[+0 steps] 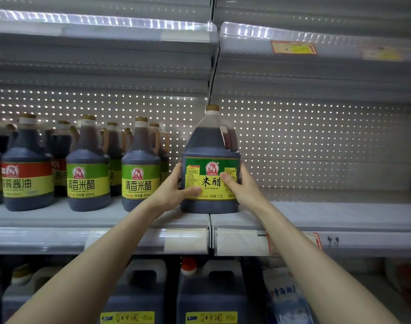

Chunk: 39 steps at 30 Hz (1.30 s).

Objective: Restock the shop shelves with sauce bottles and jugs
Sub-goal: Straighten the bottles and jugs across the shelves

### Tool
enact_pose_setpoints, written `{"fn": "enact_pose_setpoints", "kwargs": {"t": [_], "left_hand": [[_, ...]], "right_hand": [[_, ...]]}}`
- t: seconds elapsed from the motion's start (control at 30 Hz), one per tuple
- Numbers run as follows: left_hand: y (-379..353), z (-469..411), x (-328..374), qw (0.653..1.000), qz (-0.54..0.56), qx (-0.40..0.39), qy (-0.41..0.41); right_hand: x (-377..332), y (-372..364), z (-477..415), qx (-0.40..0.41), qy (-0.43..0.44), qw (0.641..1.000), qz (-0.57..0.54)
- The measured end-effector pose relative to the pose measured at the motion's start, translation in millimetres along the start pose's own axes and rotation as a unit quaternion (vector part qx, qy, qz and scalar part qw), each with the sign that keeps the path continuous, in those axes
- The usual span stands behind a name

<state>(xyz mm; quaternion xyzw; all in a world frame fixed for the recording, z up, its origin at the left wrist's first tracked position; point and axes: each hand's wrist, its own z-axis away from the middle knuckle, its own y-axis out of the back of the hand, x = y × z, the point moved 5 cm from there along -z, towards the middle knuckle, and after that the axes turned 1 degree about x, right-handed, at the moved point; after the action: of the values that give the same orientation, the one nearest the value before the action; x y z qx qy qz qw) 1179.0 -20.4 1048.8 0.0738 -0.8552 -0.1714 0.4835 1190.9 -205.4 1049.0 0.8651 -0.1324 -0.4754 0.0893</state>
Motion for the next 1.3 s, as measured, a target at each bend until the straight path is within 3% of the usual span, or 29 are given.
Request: {"fn": "enact_pose_setpoints", "kwargs": {"t": [0.6, 0.73, 1.03, 1.3], "left_hand": [[-0.8, 5.2, 6.7, 0.999, -0.016, -0.012, 0.035], [7.2, 17.6, 23.7, 0.999, -0.039, 0.025, 0.021], [57.2, 74.1, 57.7, 0.982, -0.121, 0.133, -0.057], [161.2, 184.7, 69.2, 0.965, -0.169, 0.186, -0.072]], "right_hand": [[-5.7, 2.5, 6.9, 0.002, -0.01, 1.0, -0.002], [-26.1, 8.1, 19.1, -0.011, -0.001, 1.0, 0.003], [-87.5, 2.5, 46.9, 0.067, 0.062, 0.996, -0.005], [-161.2, -100.5, 109.9, 0.042, 0.096, 0.994, -0.031]]}}
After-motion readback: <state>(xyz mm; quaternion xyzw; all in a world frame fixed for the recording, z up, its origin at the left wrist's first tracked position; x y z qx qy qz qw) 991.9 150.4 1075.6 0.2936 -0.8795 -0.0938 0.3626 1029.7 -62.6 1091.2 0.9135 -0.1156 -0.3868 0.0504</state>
